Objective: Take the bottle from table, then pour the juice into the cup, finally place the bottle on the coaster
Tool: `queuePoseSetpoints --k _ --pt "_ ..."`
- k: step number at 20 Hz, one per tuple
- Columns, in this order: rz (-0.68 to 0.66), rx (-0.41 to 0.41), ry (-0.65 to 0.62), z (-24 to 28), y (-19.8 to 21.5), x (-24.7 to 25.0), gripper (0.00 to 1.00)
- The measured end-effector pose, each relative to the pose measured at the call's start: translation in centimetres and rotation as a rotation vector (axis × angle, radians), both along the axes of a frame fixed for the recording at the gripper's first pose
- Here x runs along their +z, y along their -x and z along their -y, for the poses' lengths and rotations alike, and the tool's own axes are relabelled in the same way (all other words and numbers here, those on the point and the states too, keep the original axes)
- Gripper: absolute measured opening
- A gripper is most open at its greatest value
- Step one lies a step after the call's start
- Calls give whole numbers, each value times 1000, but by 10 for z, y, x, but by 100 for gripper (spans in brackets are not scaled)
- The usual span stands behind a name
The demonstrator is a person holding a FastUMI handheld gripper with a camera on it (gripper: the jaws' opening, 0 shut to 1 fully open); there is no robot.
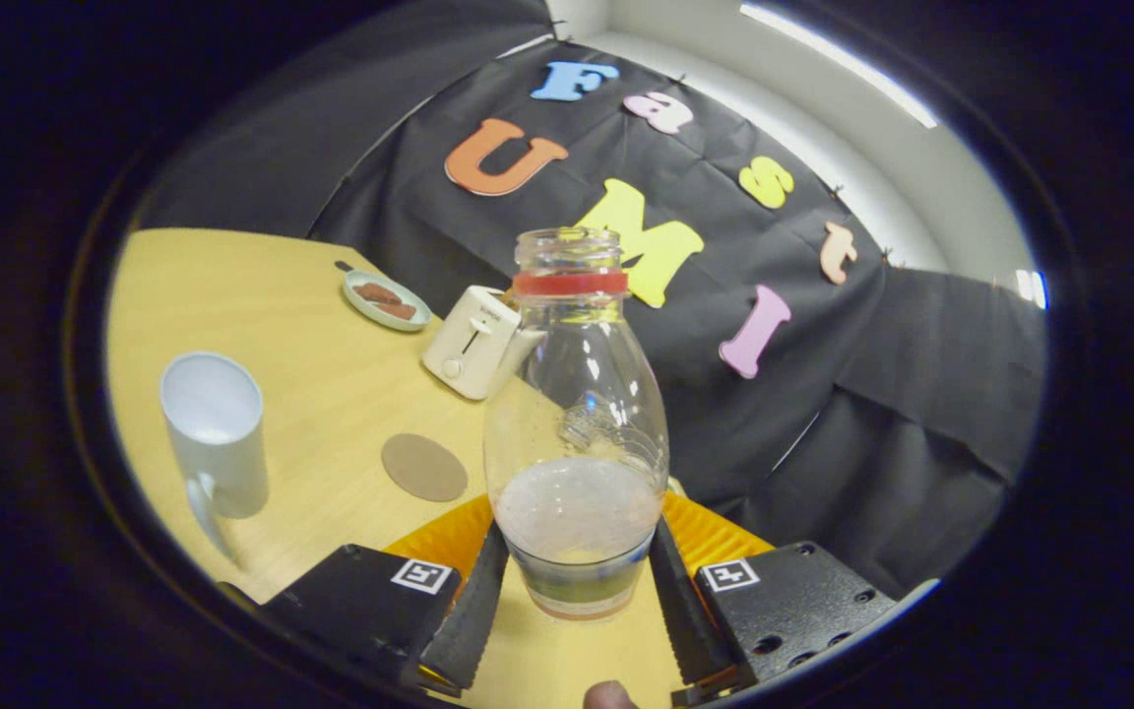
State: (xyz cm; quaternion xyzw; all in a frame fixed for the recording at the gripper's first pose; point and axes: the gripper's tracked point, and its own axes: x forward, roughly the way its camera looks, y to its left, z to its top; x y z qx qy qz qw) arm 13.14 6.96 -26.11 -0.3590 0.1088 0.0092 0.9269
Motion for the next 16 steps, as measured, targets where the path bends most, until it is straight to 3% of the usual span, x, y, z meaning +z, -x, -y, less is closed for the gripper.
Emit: queuePoseSetpoints --k 8,16 --pt "71 96 414 -18 7 -14 77" --pt "110 168 622 -29 12 -11 76"
